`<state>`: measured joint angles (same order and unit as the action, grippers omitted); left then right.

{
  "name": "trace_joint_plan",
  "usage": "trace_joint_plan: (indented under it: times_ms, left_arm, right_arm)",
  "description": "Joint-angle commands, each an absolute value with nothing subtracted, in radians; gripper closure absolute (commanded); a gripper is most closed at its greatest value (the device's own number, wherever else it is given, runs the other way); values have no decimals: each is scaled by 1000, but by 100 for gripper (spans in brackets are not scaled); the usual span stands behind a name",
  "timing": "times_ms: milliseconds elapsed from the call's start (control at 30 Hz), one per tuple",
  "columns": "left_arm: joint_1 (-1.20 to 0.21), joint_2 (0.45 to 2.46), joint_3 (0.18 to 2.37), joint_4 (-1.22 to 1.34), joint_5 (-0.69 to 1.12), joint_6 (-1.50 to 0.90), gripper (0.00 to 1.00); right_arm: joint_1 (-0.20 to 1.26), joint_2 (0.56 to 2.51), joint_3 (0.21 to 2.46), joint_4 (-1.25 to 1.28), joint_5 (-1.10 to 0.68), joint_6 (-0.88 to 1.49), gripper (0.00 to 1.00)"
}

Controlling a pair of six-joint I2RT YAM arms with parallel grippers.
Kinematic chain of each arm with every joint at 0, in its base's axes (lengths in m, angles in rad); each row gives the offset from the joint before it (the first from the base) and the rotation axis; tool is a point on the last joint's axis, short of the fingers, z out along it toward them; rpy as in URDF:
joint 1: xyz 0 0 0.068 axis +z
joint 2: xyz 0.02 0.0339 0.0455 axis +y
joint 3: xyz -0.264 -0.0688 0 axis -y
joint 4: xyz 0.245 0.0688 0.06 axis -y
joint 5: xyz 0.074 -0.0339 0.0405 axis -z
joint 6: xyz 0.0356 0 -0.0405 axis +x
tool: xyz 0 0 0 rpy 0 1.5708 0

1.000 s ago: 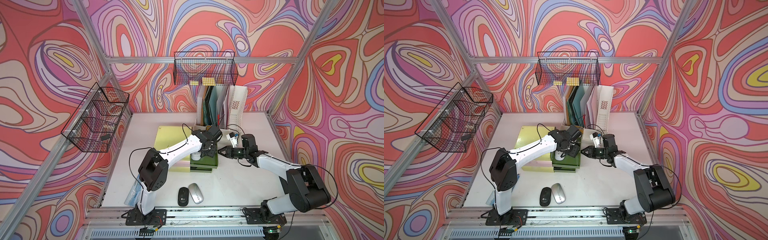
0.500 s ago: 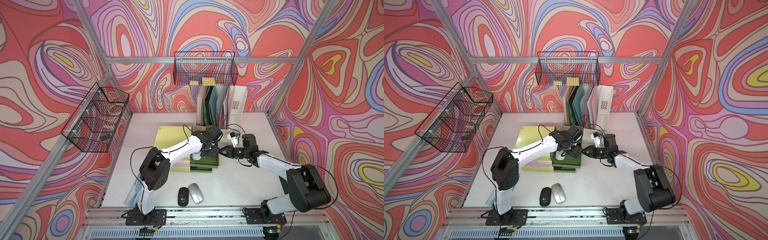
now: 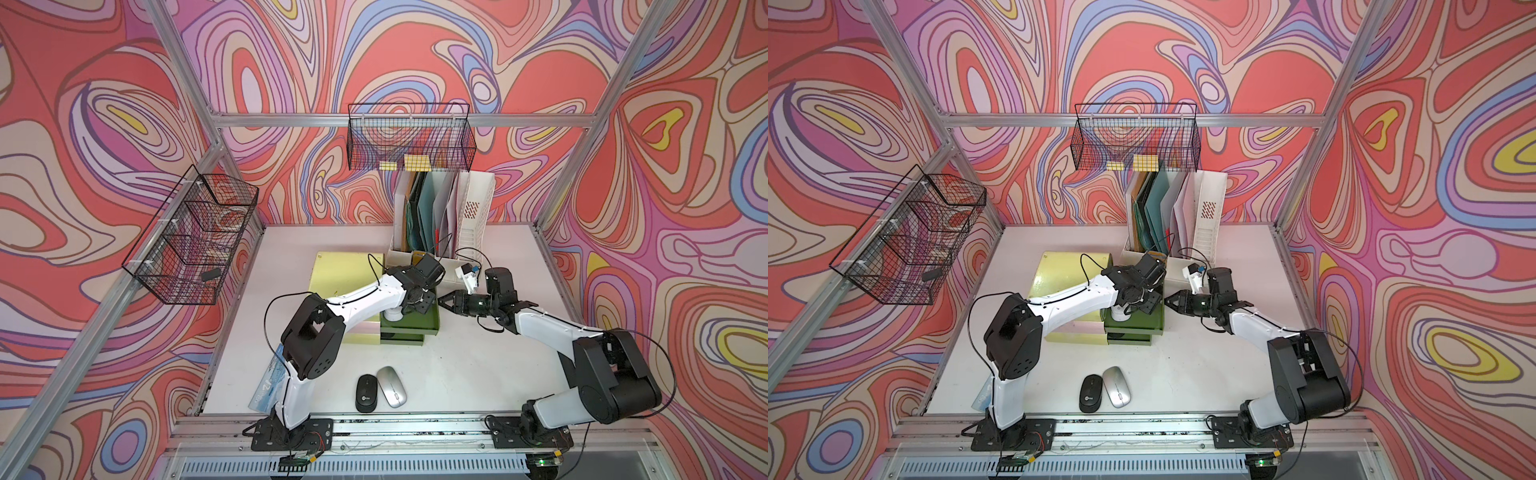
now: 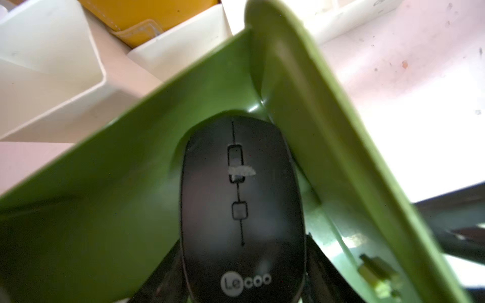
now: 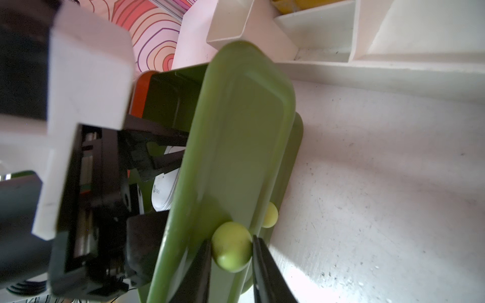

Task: Take the mice out of the drawer
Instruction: Pick up the mouse from the drawer, then place the mouse at the center of the board.

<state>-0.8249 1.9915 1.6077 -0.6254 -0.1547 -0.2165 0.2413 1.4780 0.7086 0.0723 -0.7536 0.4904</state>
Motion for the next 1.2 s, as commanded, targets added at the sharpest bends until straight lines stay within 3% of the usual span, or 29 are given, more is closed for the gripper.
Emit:
trace_joint_plan:
  times_ms: [0,133,433,733,1000,1167]
  left_arm:
    - [-830,1965,1607,-591,-159,-192,49]
    - [-833,1934,1639,-660,-160,-208,54]
    - [-914,1742,1675,-893,-264,-272,53]
    - [-1204,1491,1451,-954,-255,-468,52]
    - [-1417,1381,1032,-682,-211,-900,50]
    - [-1472,1469,967,-518,-284,-1057,48]
  right_arm:
    - [247,1494,706,80,-755,479,70]
    - [247,1500,707,81,-755,478,70]
    - [247,1524,719,89,-760,482,71]
    - [247,1533,729,76,-751,475,70]
    - [247,1536,735,68,-750,470,71]
    - [247,1517,726,66,-750,469,71]
